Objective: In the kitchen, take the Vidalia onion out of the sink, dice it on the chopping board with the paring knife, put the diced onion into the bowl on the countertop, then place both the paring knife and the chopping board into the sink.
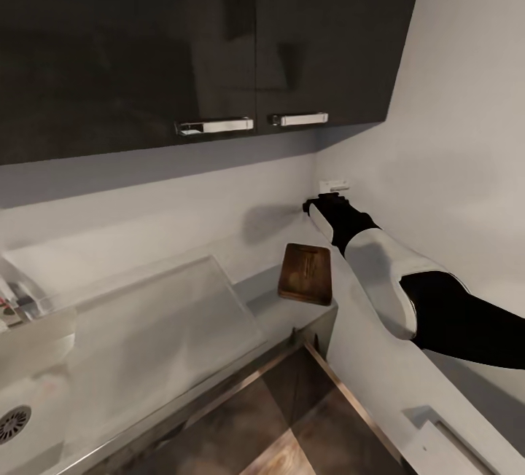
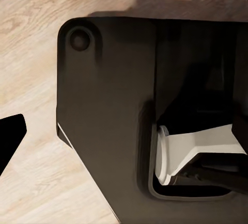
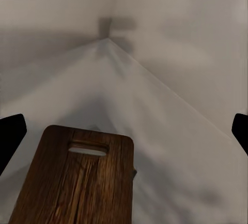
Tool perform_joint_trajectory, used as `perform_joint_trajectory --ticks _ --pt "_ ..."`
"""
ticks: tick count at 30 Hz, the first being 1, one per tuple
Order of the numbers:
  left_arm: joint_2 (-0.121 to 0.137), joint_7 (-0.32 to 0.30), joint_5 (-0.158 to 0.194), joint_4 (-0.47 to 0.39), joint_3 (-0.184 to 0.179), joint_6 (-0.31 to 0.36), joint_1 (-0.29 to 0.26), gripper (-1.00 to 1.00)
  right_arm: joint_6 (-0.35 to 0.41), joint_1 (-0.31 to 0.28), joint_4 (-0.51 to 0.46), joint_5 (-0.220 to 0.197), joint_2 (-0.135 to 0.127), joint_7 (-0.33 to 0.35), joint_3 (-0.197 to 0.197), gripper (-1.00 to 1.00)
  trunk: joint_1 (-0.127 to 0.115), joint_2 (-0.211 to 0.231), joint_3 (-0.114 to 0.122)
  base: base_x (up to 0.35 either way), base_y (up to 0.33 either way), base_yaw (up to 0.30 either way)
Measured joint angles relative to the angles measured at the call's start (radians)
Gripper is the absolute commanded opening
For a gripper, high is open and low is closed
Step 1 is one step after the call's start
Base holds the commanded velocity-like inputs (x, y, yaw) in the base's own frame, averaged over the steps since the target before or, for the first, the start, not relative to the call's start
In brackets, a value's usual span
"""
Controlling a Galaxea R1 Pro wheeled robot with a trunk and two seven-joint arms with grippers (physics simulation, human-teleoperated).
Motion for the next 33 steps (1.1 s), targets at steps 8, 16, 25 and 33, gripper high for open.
perform_joint_trajectory --ticks 8,16,25,33 --pt "0.000 0.000 0.000 0.008 -0.001 0.000 -0.001 1.00 0.000 0.000 0.001 0.000 0.000 0.000 0.000 1.00 0.000 0.000 0.000 0.233 0.147 0.000" --pt "-0.004 0.000 0.000 0.013 -0.002 0.000 -0.001 1.00 0.000 0.000 0.002 0.000 0.000 0.000 0.000 1.00 0.000 0.000 0.000 0.107 -0.008 0.000" --pt "-0.005 0.000 0.000 0.016 -0.001 0.001 -0.001 1.00 0.000 0.000 0.002 0.000 0.000 0.000 0.000 1.00 0.000 0.000 0.000 0.005 -0.064 0.000" --pt "-0.005 0.000 0.000 0.016 -0.001 0.000 -0.001 1.00 0.000 0.000 0.002 0.000 0.001 0.000 0.001 1.00 0.000 0.000 0.000 0.056 -0.010 0.000"
